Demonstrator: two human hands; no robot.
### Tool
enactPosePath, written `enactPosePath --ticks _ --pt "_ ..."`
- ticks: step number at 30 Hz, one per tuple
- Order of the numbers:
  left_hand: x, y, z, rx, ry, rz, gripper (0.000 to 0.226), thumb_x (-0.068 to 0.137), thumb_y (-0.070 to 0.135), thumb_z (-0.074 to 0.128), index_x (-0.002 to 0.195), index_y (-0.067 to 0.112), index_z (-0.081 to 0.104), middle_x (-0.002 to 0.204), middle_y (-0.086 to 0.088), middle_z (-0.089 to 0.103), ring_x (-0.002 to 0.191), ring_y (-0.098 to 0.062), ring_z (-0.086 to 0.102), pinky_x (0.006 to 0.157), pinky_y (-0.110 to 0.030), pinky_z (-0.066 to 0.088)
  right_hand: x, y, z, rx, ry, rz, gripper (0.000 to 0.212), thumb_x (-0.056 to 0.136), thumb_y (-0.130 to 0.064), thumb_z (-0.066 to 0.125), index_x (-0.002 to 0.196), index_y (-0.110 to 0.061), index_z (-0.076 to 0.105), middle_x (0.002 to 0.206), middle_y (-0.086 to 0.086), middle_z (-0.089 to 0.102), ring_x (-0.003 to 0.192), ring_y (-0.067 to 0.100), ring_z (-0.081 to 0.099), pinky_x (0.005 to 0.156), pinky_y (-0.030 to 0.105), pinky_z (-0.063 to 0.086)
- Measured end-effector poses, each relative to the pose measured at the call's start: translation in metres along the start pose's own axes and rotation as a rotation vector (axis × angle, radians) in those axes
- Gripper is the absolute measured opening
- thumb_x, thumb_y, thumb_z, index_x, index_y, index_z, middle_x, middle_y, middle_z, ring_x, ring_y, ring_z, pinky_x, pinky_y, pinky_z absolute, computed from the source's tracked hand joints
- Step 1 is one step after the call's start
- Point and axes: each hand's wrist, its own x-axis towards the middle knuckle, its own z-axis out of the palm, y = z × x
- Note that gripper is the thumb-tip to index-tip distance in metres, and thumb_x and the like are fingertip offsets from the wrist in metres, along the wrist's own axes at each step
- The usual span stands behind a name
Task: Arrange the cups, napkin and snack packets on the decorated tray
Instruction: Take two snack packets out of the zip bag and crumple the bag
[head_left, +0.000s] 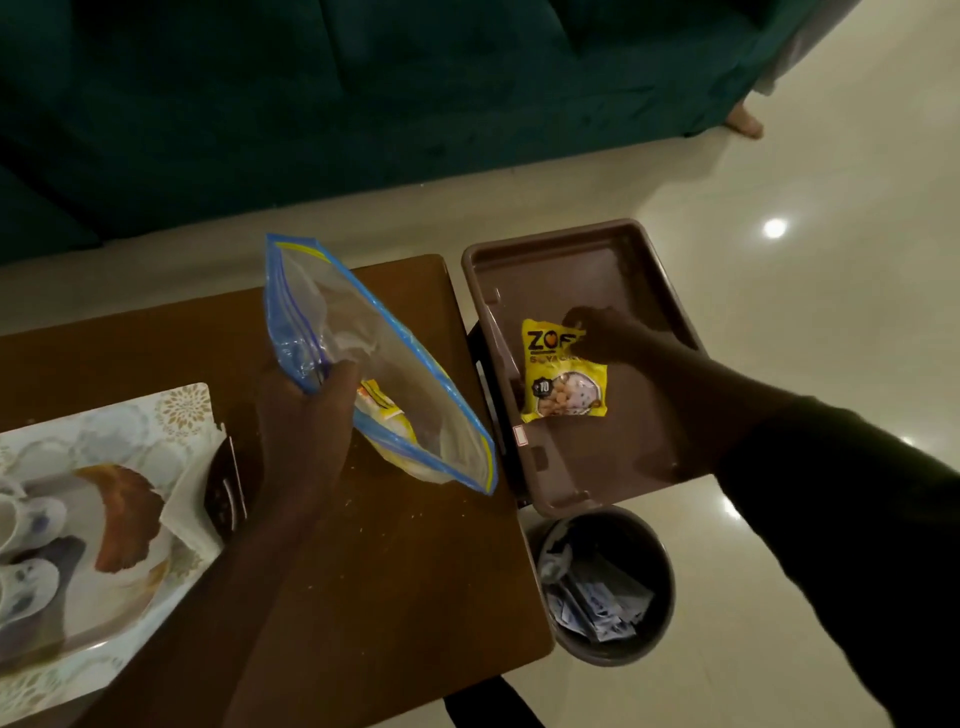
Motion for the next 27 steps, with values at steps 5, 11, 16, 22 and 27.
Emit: enactPosePath --ticks 5,11,16,22,27 --pt "0.003 0.002 0.014 0.02 -0.012 0.05 0.012 0.071 0.021 0.06 0.08 0.029 0.061 0.066 0.028 0.066 0.062 0.015 0.06 0.053 -0.001 0.042 -0.011 0.019 0.021 0.245 0.365 -0.063 0.054 0.078 -0.013 0.071 0.129 -0.013 0.053 0.132 0.015 0.051 0.122 0.035 0.049 0.095 0.036 0.044" --pt "0.008 -0.005 0.032 0.028 -0.033 0.05 0.026 0.07 0.023 0.059 0.094 0.014 0.064 0.072 0.013 0.063 0.06 0.012 0.061 0.051 -0.004 0.043 -0.033 0.02 0.068 0.413 0.434 0.049 0.074 0.069 -0.037 0.081 0.133 -0.021 0.048 0.14 0.012 0.038 0.127 0.033 0.038 0.097 0.038 0.039" --pt "0.008 -0.004 0.038 0.074 -0.047 0.086 0.01 0.072 0.02 0.06 0.079 0.027 0.063 0.064 0.029 0.065 0.058 0.014 0.06 0.05 -0.002 0.041 -0.028 0.022 0.088 0.338 0.301 0.015 0.082 0.073 -0.039 0.079 0.144 -0.03 0.038 0.158 0.008 0.017 0.138 0.035 0.026 0.106 0.043 0.036" --pt "0.004 -0.006 0.039 0.094 -0.057 0.101 0.016 0.075 0.017 0.06 0.068 0.03 0.056 0.056 0.031 0.061 0.051 0.013 0.056 0.045 -0.002 0.037 -0.033 0.041 0.09 0.18 0.291 -0.101 0.067 0.078 -0.017 0.073 0.138 -0.033 0.048 0.155 0.001 0.031 0.133 0.029 0.035 0.098 0.036 0.041" --pt "0.006 -0.006 0.042 0.074 -0.089 0.081 0.012 0.072 0.022 0.06 0.073 0.034 0.06 0.065 0.03 0.065 0.059 0.01 0.061 0.05 -0.004 0.043 -0.049 0.049 0.101 0.205 0.255 -0.154 0.064 0.077 -0.009 0.07 0.135 -0.031 0.053 0.154 0.001 0.035 0.135 0.028 0.037 0.101 0.04 0.044"
